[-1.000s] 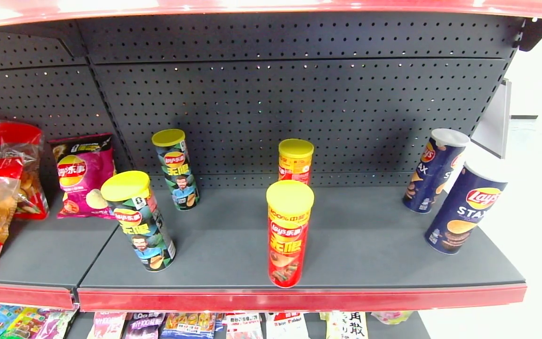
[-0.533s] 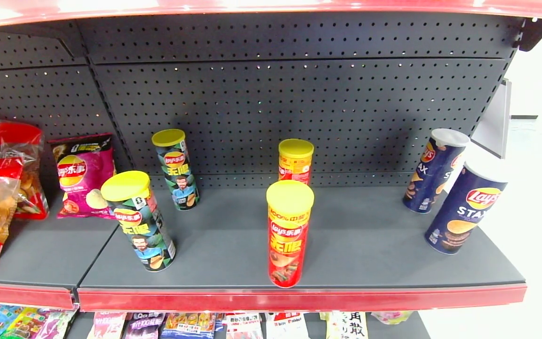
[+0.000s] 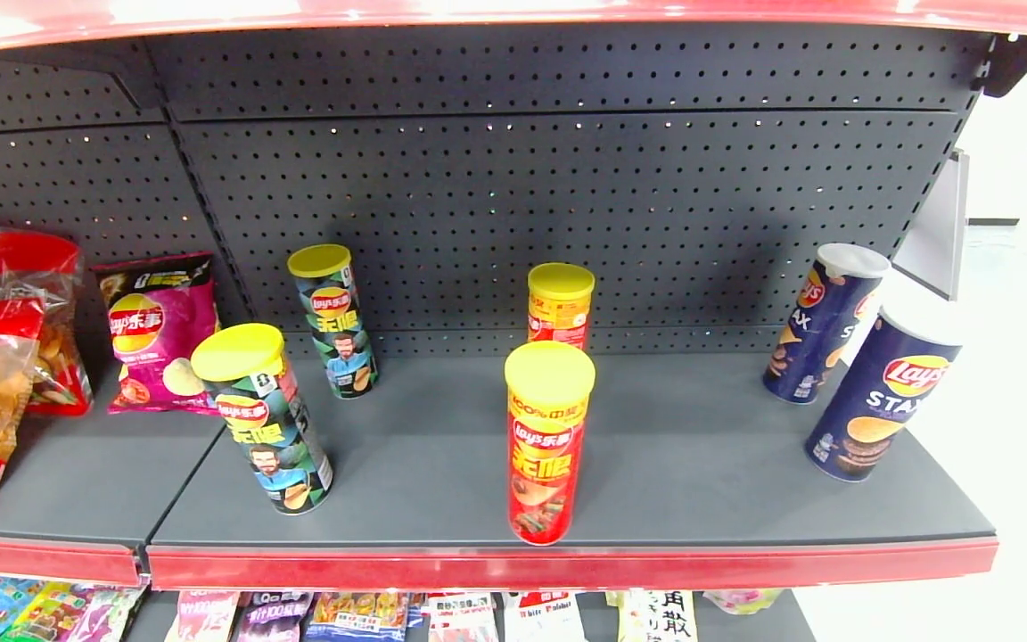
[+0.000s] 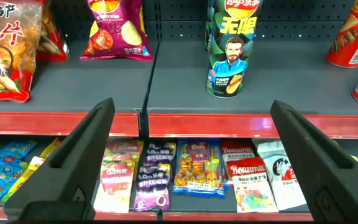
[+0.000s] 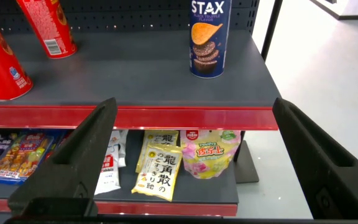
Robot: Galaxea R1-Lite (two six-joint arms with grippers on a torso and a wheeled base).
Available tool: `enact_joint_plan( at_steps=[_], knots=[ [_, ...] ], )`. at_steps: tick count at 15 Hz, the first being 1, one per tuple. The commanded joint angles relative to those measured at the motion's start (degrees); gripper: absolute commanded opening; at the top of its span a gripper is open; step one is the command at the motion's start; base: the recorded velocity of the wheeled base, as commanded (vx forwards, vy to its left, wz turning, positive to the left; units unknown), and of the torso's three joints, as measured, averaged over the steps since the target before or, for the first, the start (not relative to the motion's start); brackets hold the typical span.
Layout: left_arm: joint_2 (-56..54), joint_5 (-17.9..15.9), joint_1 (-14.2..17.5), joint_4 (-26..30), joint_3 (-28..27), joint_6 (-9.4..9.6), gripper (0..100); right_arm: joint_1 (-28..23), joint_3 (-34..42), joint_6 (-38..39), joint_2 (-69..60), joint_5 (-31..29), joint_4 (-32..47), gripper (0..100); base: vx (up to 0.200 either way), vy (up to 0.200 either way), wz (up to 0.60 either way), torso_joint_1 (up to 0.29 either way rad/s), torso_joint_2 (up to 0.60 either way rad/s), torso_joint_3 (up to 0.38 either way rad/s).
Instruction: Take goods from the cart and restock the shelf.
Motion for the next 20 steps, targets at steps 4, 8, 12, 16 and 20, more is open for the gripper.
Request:
enact_joint_plan(
  at_steps=[4,8,12,16,20],
  knots=[
    [0.0,-1.1,-0.1,0.0,0.0,0.53,100,0.0,0.0,-0.1,0.0,0.0,0.0,100,0.0,0.0,0.0,0.0,0.0,0.0],
    [0.0,-1.1,-0.1,0.0,0.0,0.53,100,0.0,0.0,-0.1,0.0,0.0,0.0,100,0.0,0.0,0.0,0.0,0.0,0.0],
    [0.0,-1.1,-0.1,0.0,0.0,0.53,100,0.0,0.0,-0.3,0.0,-0.1,0.1,100,0.0,0.0,0.0,0.0,0.0,0.0],
    [0.0,-1.1,-0.1,0.0,0.0,0.53,100,0.0,0.0,-0.1,0.0,-0.1,0.0,100,0.0,0.0,0.0,0.0,0.0,0.0],
    [0.0,-1.1,-0.1,0.0,0.0,0.53,100,0.0,0.0,-0.2,0.0,-0.1,0.1,100,0.0,0.0,0.0,0.0,0.0,0.0]
  ],
)
